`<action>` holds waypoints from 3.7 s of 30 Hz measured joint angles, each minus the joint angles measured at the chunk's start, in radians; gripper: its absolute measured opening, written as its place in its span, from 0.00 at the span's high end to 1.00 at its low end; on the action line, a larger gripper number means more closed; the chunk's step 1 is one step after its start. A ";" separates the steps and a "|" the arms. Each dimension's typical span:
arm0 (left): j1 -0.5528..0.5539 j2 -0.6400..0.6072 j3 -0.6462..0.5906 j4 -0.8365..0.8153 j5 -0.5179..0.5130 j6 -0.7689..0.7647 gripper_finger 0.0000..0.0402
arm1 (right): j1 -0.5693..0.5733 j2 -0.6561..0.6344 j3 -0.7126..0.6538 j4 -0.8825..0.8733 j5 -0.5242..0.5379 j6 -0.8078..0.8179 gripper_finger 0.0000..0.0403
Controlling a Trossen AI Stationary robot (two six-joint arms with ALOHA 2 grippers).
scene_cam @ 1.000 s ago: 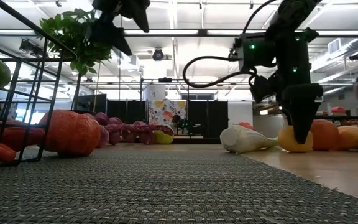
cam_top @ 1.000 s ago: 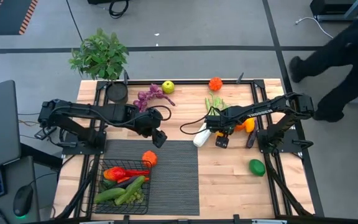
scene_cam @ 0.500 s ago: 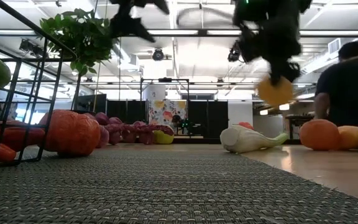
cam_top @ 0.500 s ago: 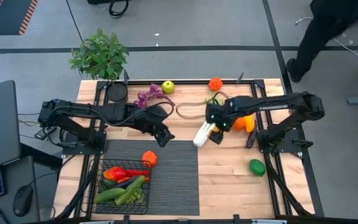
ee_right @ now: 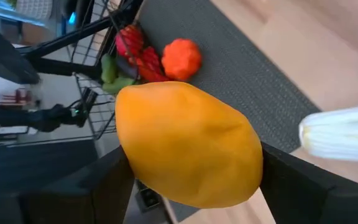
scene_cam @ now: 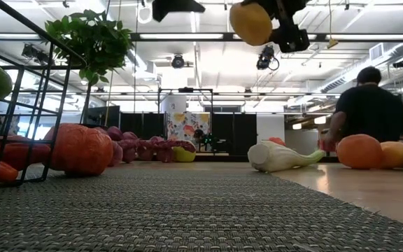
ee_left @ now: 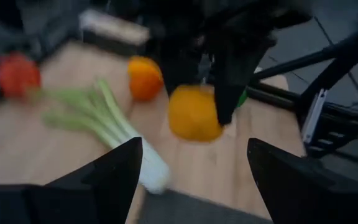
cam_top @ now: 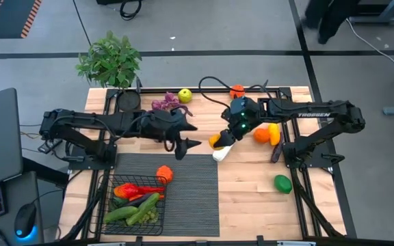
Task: Build produce basket
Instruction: Put the yellow lemon into the wire basket, then put the bottom orange pumpkin into the wire basket
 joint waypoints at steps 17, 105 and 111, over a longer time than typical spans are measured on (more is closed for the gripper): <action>-0.017 -0.008 0.000 0.086 -0.029 0.228 0.21 | 0.016 -0.001 0.000 0.331 0.022 0.067 0.24; -0.415 -0.130 -0.020 -0.676 0.025 -0.744 0.11 | 0.501 -0.001 -0.001 -0.085 0.328 0.224 0.09; -0.351 -0.130 -0.020 -0.667 0.007 -0.749 0.11 | 0.628 -0.001 -0.001 -0.140 0.411 0.347 0.09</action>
